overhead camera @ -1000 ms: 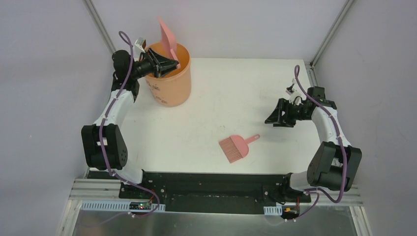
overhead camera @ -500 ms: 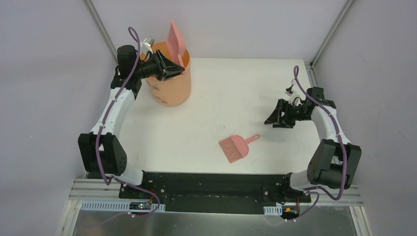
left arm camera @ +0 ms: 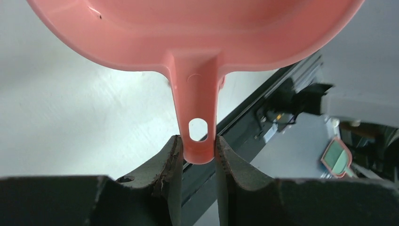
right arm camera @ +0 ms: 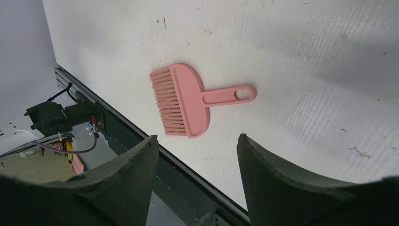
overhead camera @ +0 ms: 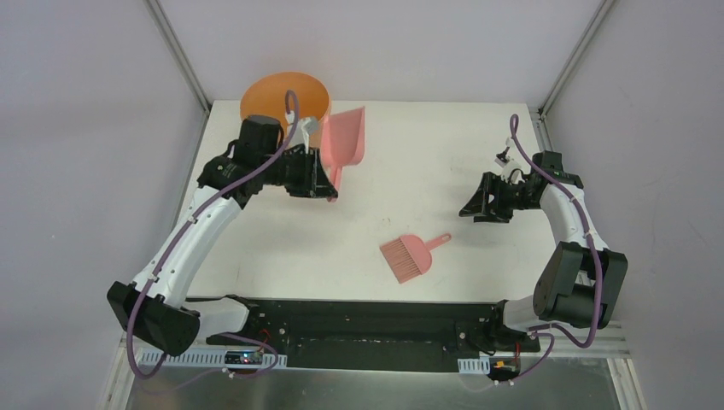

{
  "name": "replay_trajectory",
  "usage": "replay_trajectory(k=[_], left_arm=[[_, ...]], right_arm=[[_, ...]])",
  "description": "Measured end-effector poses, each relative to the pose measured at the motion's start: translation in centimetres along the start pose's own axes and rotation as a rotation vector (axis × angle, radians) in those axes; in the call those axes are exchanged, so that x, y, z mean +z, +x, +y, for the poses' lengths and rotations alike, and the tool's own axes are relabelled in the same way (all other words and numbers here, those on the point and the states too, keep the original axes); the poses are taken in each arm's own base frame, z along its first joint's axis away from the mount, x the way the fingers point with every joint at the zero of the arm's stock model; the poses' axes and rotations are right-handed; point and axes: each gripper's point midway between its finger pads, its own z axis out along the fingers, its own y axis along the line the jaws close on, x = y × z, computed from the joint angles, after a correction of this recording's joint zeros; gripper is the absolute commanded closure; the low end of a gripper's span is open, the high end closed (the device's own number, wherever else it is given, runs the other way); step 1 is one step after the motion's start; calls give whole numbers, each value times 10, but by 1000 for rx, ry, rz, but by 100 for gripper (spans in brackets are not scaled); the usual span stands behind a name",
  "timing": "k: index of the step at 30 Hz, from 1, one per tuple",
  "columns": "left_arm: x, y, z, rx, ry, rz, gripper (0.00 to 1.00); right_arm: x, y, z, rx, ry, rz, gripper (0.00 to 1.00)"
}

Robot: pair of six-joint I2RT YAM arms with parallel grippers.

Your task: Sweep away the paper scraps from the table

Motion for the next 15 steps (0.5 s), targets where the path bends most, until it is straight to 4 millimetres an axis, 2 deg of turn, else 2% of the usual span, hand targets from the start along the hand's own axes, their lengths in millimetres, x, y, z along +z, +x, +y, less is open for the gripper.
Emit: replay_trajectory(k=[4, 6, 15], left_arm=[[10, 51, 16, 35, -94, 150, 100], [12, 71, 22, 61, -138, 210, 100], [13, 120, 54, 149, -347, 378, 100]], right_arm=[[0, 0, 0, 0, 0, 0, 36], [0, 0, 0, 0, 0, 1, 36], [0, 1, 0, -7, -1, 5, 36]])
